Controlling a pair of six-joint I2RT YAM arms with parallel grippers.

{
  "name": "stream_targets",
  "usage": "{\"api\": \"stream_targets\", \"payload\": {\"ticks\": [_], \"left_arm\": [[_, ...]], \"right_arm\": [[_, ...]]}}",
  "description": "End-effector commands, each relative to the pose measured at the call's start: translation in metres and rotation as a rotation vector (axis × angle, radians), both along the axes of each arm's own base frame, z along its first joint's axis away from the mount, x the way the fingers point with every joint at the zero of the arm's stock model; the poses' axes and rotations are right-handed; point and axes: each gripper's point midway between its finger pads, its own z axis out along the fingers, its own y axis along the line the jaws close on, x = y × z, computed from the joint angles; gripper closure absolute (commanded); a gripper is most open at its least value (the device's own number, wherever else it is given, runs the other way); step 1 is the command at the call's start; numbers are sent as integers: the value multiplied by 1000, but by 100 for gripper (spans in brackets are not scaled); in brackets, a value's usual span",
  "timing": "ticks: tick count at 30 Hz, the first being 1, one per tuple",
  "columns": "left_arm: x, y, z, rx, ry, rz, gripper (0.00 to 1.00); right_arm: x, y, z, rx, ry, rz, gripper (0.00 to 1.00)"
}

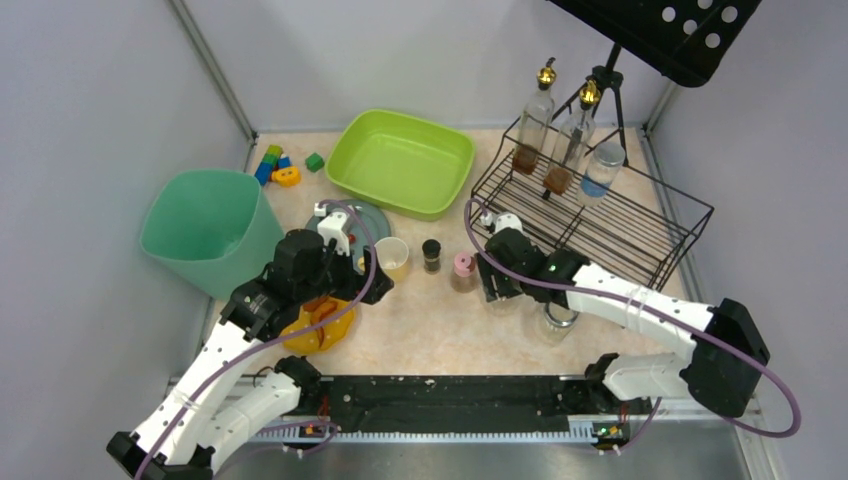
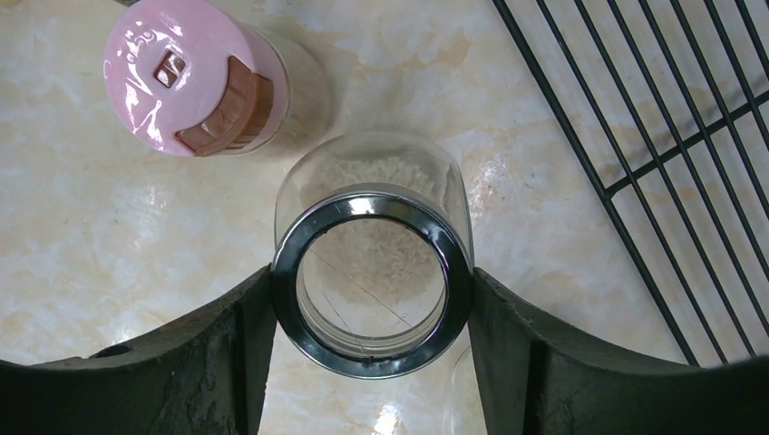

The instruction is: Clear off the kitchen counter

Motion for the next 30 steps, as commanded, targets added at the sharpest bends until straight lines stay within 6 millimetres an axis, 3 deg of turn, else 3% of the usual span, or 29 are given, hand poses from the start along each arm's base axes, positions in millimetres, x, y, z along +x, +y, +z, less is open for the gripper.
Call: {"api": "stream_targets", "payload": {"ticks": [1, 12, 23, 30], "left_arm": [[5, -1, 4, -10, -36, -1, 1], [4, -1, 5, -11, -41, -3, 1], [3, 0, 7, -16, -46, -4, 1], [3, -1, 8, -21, -50, -8, 1]], "right_arm": [[12, 12, 36, 47, -82, -17, 76], [10, 18, 125, 150, -160, 22, 77], [22, -17, 197, 87, -276, -55, 77], [57, -42, 231, 101, -326, -122, 80]]}}
